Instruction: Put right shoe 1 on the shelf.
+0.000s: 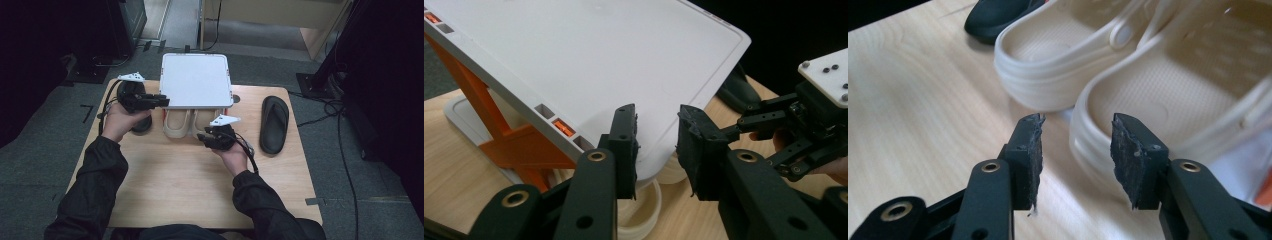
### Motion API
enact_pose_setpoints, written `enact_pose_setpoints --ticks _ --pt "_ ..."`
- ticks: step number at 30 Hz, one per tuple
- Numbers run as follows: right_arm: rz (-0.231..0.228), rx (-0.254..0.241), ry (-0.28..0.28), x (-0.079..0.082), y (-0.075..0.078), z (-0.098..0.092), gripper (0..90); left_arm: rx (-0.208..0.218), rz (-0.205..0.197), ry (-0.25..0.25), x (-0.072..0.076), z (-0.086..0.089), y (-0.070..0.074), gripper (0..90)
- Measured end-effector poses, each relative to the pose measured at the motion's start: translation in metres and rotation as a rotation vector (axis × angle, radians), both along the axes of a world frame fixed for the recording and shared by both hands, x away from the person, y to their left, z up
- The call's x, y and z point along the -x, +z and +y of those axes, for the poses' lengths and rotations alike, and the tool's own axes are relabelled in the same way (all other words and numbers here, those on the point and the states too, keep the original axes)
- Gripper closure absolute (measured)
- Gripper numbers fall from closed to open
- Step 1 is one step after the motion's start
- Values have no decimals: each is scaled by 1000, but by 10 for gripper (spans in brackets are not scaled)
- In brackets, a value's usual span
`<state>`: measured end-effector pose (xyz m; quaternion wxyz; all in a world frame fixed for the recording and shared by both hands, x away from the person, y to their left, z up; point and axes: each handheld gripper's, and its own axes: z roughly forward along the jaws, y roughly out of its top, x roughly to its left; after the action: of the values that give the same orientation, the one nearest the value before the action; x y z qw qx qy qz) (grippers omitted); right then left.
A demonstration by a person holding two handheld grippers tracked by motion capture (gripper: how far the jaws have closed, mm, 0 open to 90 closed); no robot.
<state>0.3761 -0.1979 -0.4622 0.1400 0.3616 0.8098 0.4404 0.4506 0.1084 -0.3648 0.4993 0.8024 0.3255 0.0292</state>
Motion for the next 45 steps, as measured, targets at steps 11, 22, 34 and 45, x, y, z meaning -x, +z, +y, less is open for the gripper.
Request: enact_pose_setpoints --ticks 11,22,34,45 --pt "18 -21 31 24 7 -34 550 -17 -4 71 15 25 18 592" --pt "-1 -27 55 40 11 -62 532 -51 -5 170 22 52 8 522" --pt "15 -30 50 41 10 -76 512 -66 29 248 23 75 -7 497" --pt "23 -27 37 36 6 -78 510 -105 42 288 19 86 -35 489"
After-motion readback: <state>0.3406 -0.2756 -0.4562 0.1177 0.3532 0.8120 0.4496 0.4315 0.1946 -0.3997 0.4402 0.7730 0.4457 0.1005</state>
